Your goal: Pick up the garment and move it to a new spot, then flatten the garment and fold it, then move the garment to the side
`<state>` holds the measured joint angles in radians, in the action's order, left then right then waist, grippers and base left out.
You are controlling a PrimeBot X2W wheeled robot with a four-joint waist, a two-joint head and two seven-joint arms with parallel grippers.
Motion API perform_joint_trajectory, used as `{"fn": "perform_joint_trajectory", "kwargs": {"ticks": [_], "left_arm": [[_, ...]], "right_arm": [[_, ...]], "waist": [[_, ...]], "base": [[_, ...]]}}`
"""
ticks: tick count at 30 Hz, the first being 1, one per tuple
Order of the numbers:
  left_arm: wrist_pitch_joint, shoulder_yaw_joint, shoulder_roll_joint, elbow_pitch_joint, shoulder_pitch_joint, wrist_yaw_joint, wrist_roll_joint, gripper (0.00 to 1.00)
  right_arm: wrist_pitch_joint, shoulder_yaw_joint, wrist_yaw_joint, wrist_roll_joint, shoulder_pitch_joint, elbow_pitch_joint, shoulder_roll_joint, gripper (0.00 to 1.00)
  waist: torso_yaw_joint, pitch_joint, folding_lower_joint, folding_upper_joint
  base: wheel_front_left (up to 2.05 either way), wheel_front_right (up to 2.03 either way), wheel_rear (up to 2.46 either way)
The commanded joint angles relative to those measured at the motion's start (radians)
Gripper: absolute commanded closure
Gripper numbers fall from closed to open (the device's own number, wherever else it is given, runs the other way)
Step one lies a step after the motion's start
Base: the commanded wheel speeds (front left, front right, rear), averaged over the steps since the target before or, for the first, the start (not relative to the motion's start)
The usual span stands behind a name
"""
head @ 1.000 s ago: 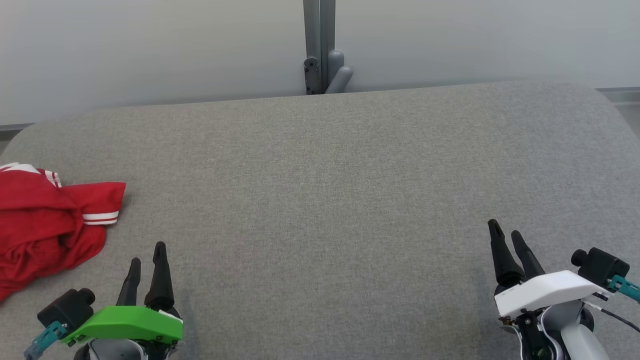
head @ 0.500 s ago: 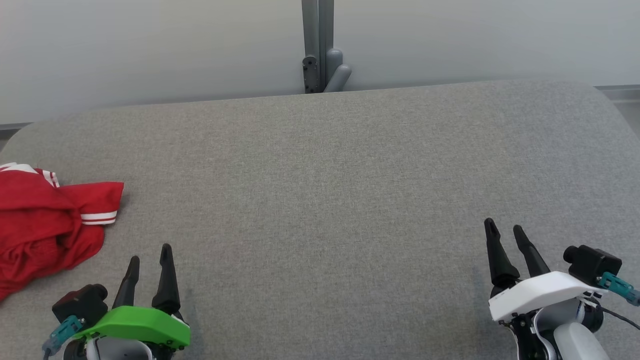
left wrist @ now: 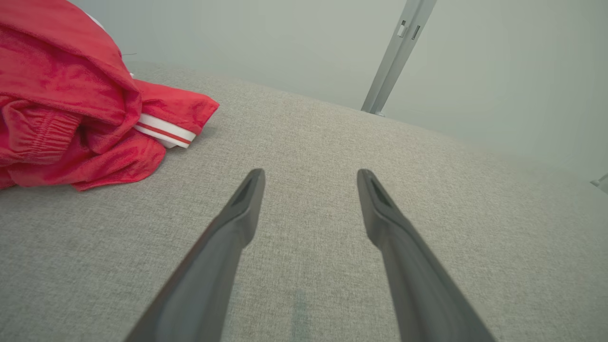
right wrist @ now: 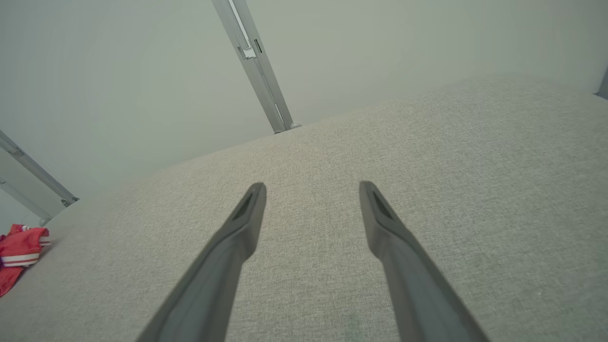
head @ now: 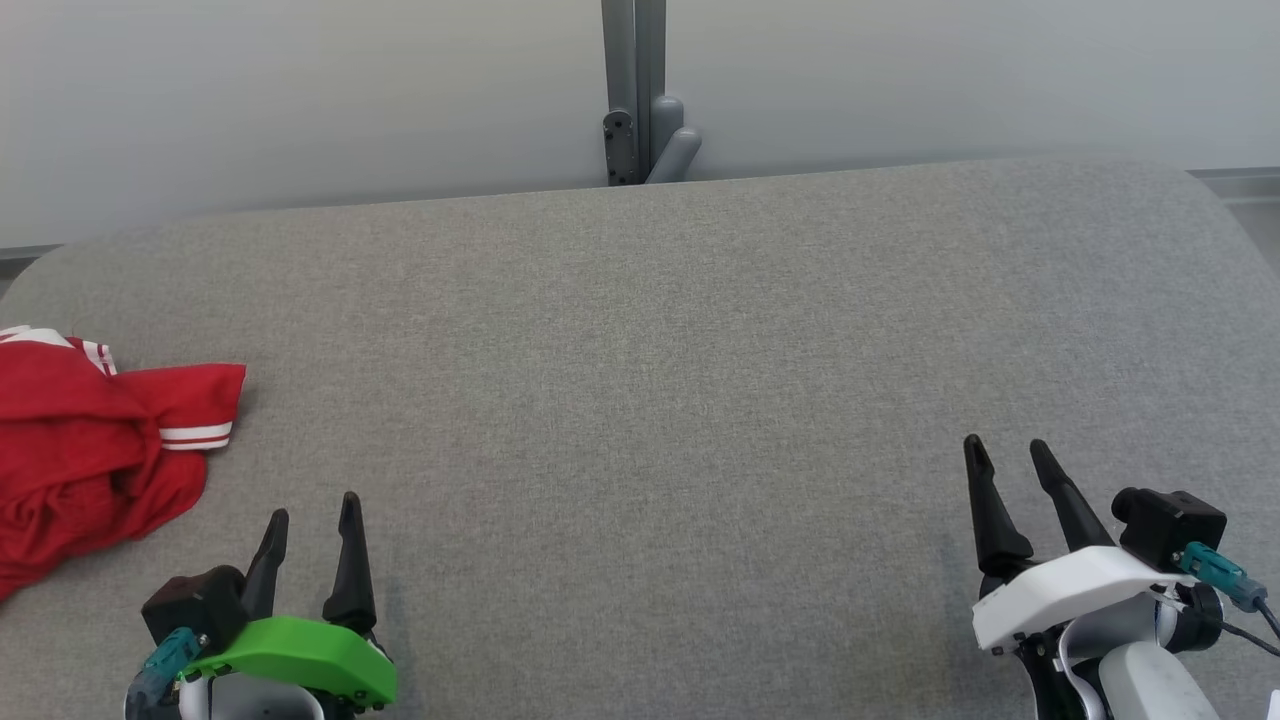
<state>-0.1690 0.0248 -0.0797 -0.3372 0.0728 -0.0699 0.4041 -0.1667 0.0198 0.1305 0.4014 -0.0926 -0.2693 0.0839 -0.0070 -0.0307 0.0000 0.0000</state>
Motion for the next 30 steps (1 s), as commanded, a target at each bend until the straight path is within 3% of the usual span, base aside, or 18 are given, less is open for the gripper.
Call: {"fn": "perform_joint_trajectory", "kwargs": {"ticks": [1, 30], "left_arm": [[-0.009, 0.000, -0.012, 0.002, 0.001, 0.007, -0.026, 0.00], [-0.068, 0.015, -0.019, -0.019, -0.019, 0.026, -0.268, 0.00]], "right_arm": [[-0.010, 0.002, 0.000, -0.025, -0.013, 0.008, 0.005, 0.00], [-0.070, 0.027, 0.000, -0.285, 0.004, -0.001, 0.012, 0.00]], "waist": [[0.000, 0.000, 0.0000, 0.0000], [-0.005, -0.001, 0.0000, 0.0000]], "base": [[0.00, 0.00, 0.00], [0.00, 0.00, 0.00]]}}
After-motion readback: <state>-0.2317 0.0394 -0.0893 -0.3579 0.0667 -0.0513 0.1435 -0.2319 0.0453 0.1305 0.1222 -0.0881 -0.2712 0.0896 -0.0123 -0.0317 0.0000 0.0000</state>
